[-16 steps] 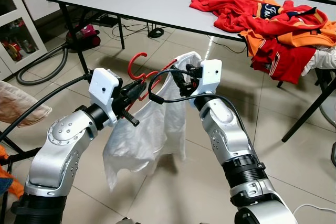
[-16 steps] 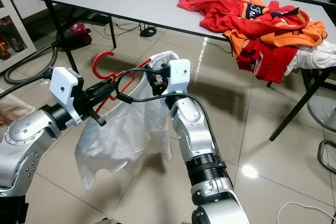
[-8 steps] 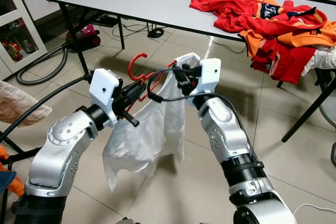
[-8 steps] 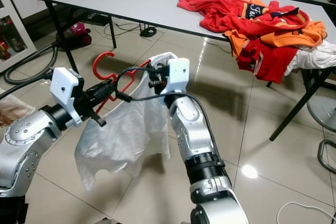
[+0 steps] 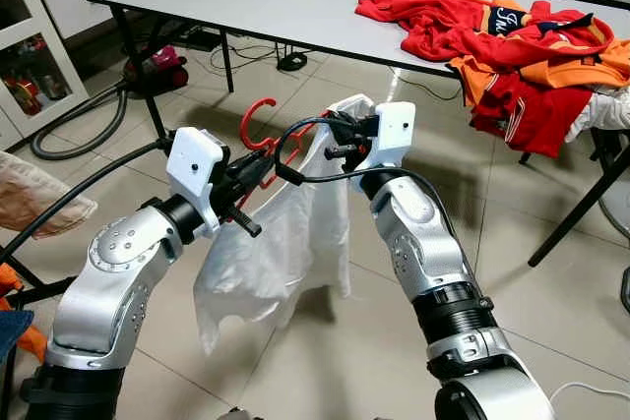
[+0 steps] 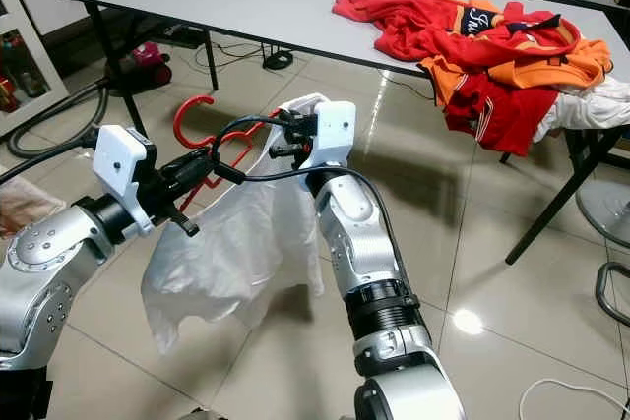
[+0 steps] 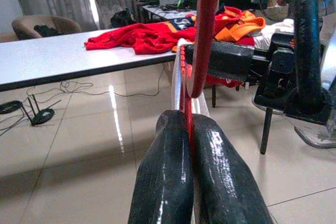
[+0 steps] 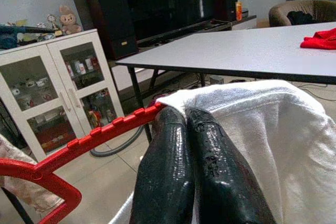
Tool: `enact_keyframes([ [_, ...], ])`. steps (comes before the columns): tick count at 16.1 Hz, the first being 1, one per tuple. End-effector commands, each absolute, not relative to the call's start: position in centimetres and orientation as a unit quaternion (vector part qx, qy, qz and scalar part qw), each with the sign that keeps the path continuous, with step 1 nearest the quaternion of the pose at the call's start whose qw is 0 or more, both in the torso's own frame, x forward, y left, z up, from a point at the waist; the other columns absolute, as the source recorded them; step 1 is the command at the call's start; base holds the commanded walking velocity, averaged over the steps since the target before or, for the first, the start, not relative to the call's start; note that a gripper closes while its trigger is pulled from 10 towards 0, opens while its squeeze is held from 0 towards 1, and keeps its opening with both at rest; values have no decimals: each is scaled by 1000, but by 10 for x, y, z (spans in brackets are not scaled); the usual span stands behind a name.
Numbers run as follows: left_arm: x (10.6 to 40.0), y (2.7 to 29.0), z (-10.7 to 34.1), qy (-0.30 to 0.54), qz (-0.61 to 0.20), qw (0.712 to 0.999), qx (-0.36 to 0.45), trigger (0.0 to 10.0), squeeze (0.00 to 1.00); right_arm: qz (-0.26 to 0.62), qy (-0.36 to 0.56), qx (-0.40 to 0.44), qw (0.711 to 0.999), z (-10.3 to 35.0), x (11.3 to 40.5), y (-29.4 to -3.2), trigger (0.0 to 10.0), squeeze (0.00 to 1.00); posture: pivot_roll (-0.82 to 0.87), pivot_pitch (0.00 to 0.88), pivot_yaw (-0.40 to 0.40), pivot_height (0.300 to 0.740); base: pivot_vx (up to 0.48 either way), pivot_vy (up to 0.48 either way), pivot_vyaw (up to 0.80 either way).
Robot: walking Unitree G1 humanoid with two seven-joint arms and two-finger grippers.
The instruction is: Hang hanger
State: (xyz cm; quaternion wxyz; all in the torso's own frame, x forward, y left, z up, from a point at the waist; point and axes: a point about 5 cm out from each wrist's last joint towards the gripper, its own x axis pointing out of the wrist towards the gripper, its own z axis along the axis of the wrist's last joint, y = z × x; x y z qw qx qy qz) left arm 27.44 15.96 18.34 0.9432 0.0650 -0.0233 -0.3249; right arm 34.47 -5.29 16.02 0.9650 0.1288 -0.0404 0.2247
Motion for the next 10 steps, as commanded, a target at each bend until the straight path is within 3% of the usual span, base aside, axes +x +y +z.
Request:
enact_keyframes([
  [1, 273, 159, 190, -38, -325, 942, 68, 10000, 0, 228, -40, 130, 964, 158, 343, -53, 0, 0, -67, 0, -34, 740, 0, 0, 0],
  [5, 277, 166, 188, -31, -304, 949, 73, 10000, 0, 225, -46, 121, 966, 157, 338, -53, 0, 0, -72, 0, -29, 740, 0, 0, 0],
  [10, 280, 177, 185, -15, -293, 951, 101, 10000, 0, 206, -77, 124, 968, 175, 331, -72, 0, 0, -80, 0, -26, 740, 0, 0, 0],
])
